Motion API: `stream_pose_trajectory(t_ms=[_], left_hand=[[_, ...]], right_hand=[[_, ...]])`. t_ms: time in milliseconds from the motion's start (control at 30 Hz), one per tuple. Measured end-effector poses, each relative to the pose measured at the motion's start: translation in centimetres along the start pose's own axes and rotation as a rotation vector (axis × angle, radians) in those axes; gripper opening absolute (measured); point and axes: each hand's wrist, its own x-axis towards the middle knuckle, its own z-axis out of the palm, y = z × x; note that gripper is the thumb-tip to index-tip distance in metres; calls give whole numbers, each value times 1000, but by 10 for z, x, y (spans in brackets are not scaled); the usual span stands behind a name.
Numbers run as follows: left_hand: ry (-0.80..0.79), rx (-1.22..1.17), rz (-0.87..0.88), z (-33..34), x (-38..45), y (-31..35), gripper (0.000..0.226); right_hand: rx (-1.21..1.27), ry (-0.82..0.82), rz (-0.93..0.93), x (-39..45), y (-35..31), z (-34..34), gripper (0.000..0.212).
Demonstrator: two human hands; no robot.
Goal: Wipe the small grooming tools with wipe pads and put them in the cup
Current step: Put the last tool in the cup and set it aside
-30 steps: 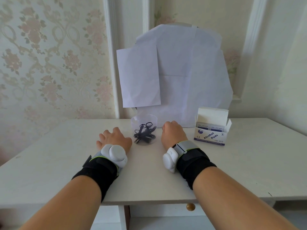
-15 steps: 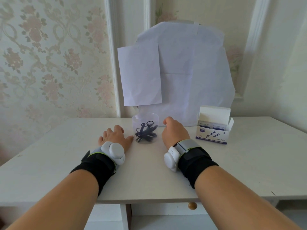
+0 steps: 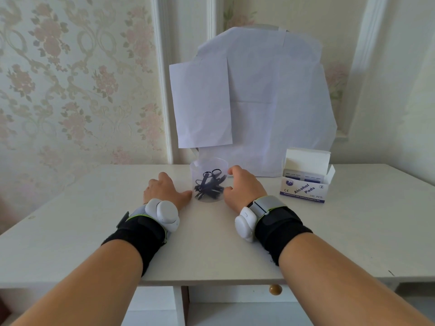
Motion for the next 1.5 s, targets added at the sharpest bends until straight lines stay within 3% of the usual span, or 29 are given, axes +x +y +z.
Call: stream_pose_trajectory(t_ms=[333,733,1067,1500], left_hand=[[43,-274,-35,-8,-3,2,60],[69,-466,78,-8,1,-2,58],[102,-463,41,-7,6,-1,62],[48,-492,290,-8,-9,1,73]], right_hand=[[25,-21,-7,3,2,3,52],[77,-11,4,6,3,7,51],[113,-21,12,4,2,8,62],[112,-39,1,4,2,5,63]])
